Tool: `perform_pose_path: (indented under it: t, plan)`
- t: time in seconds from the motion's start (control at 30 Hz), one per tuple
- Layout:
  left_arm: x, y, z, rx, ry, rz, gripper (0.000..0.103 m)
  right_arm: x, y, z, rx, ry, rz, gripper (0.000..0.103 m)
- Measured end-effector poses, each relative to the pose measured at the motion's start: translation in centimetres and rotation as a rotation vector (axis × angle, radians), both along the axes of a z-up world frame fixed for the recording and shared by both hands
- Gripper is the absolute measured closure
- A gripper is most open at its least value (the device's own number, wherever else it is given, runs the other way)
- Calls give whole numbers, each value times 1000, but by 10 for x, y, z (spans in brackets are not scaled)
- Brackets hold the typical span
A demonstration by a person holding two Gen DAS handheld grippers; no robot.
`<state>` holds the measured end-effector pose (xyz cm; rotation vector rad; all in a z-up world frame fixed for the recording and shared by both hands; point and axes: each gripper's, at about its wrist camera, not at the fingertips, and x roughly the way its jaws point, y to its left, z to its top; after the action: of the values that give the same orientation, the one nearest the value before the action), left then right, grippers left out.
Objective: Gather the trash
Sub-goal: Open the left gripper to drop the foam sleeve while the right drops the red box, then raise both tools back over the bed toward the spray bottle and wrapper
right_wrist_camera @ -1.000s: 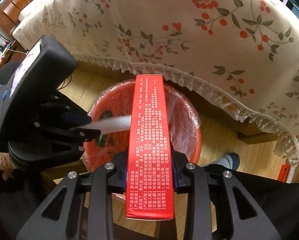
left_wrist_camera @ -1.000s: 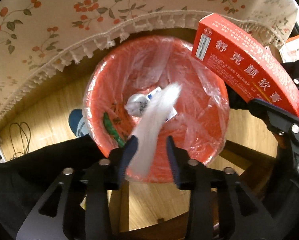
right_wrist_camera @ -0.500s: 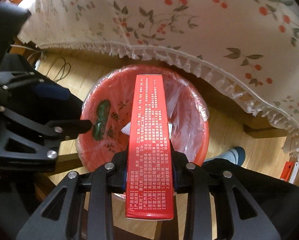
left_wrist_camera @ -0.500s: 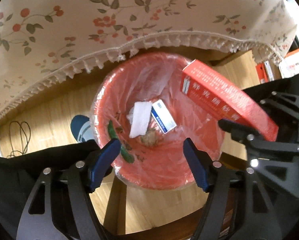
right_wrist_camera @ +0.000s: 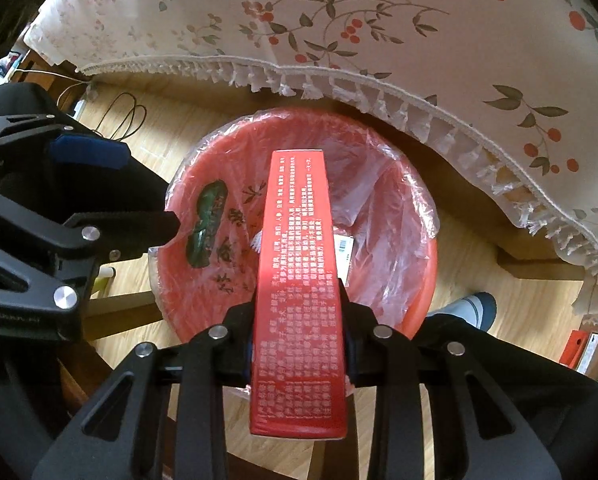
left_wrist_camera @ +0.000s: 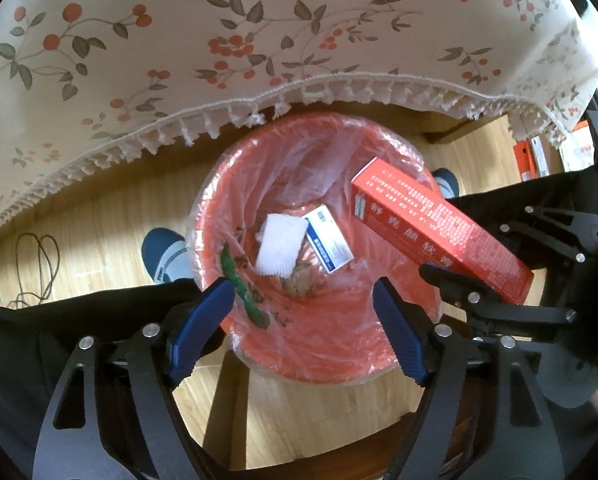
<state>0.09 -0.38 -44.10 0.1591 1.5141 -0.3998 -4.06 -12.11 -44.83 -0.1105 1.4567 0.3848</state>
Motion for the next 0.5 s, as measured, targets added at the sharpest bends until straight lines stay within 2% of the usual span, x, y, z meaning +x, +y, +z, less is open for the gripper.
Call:
perform_pose_path:
  t: [0.3,0.37,0.5]
  plan:
    - [1,1,0,0,0,7,27,0,0,2,-2,-10,-1,57]
    - [2,1,0,-2,2,12,27,0,0,4,-1,-19,-1,41]
    - [3,3,-1,-6,2,21,26,1,-1,8,-1,-37,-11,28]
